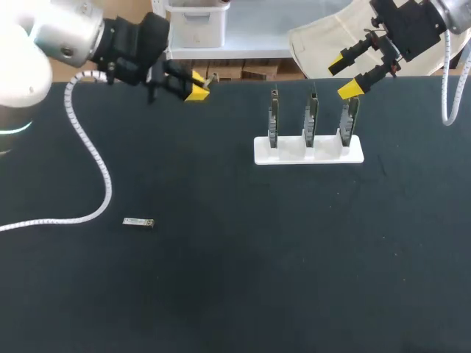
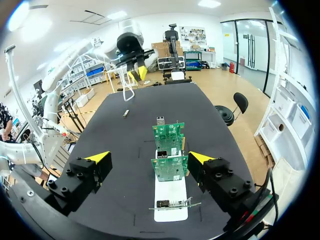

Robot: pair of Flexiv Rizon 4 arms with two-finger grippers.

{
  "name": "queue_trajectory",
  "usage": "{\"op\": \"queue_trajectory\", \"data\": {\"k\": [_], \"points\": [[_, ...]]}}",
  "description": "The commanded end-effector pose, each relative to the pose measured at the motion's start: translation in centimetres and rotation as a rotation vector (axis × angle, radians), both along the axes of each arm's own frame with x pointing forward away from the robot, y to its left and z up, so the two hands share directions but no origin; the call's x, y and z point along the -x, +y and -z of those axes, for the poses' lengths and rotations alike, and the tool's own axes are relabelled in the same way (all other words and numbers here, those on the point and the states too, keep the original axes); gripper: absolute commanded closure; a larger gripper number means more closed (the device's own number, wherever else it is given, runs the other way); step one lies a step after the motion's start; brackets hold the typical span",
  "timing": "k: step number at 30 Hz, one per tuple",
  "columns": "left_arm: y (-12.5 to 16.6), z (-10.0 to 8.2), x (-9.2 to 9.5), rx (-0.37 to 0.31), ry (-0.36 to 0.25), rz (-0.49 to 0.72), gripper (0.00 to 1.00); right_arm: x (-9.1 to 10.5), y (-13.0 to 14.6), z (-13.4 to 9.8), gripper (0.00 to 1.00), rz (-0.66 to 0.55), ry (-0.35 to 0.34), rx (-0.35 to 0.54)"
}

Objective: Pick up the optical module with the left hand, and insert it into the network port with the right hand.

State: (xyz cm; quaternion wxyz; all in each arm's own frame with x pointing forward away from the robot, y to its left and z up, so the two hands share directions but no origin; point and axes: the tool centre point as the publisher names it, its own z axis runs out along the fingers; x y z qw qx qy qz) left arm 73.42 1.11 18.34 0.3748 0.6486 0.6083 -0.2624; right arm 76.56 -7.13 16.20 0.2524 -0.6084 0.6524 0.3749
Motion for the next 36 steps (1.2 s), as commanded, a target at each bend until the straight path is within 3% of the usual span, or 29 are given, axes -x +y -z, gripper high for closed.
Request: {"op": "queue_trajectory", "data": {"k": [1, 8, 10, 13, 16, 19, 26, 36], "points": [[-0.4, 0.2, -0.8, 0.002, 0.004, 0.012, 1.0, 0.3, 0.0, 0.0, 0.0, 0.005, -0.005, -0.001], [-0.4, 0.2, -0.8, 0.002, 0.004, 0.012, 1.0, 0.3, 0.0, 0.0, 0.0, 0.005, -0.005, -0.001], [1.8, 1.9, 0.7, -0.034, 0.048, -0.028, 1.0, 0.3, 0.0, 0.0, 0.0, 0.005, -0.005, -0.001], [3.9, 3.1, 2.3, -0.003, 0.113, -0.112, 1.0, 0.3, 0.0, 0.0, 0.0, 0.005, -0.005, -0.001], [4.0, 3.1, 2.6, 0.043, 0.122, -0.156, 1.0, 0.3, 0.0, 0.0, 0.0, 0.005, -0.005, -0.001], [2.8, 2.2, 2.0, 0.105, 0.106, -0.165, 1.0, 0.3, 0.0, 0.0, 0.0, 0.005, -0.005, -0.001], [-0.8, -0.1, 0.3, 0.171, 0.046, -0.098, 1.0, 0.3, 0.0, 0.0, 0.0, 0.005, -0.005, -0.001], [-5.6, -3.1, -3.5, 0.18, -0.023, 0.042, 1.0, 0.3, 0.0, 0.0, 0.0, 0.005, -0.005, -0.001]]}}
